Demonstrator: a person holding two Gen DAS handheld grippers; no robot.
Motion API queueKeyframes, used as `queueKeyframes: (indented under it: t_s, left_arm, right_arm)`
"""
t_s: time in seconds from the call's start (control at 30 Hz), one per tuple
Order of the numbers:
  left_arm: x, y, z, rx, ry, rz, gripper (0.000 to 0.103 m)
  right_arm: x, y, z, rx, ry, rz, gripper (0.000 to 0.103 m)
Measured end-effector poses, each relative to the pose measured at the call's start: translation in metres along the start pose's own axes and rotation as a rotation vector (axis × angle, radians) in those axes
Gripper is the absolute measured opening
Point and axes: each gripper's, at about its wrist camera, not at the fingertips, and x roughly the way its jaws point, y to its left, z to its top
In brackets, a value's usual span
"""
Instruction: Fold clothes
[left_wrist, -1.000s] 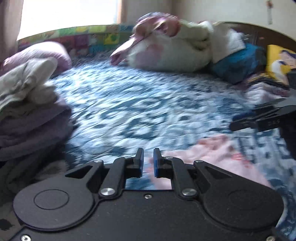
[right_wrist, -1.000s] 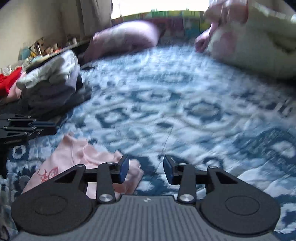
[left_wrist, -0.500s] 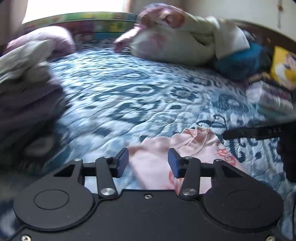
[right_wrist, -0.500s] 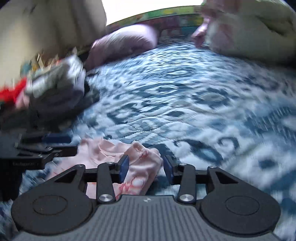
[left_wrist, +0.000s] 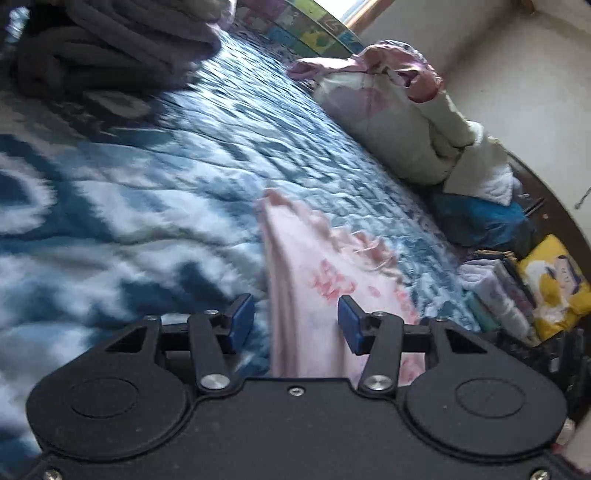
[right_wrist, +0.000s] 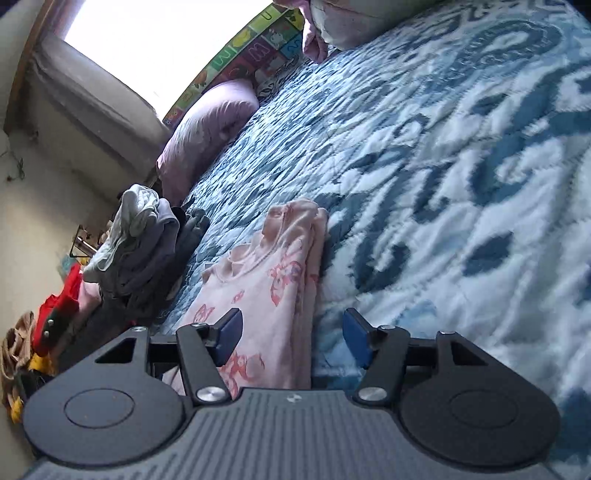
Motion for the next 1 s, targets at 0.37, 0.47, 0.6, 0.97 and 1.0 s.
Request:
queueKeyframes:
  t_s: [0.37,0.47,0.6,0.97,1.0]
  left_arm:
    - [0.004,-0.004,0.002,-0.056,-0.004,-0.050,0.010]
    - [-0.016,-0.013,0.004,-0.057,-0.042,-0.071,0.010]
    - [-0.066,-0.016,-0.005,-0.134,-0.068,-0.095,0.010]
    - [-0.101,0.009,-0.050,-0.149,-0.023,0.067,0.064]
    - [-0.099,0.009,-0.050,-0.146,-0.029,0.066,0.064]
  right_arm:
    - [0.020,0.003,0.000,0.058,-0.027,0.008,0.015]
    - [0.009,0.010,0.001,0.088,-0.039,0.040,0.014]
    - [-0.016,0.033,0.003,0.075,-0.027,0.110,0.014]
    - [-0.041,0.028,-0.059,0.040,0.027,0.007,0.069]
    - [-0.041,0.032,-0.063,0.020,0.029,0.004,0.068]
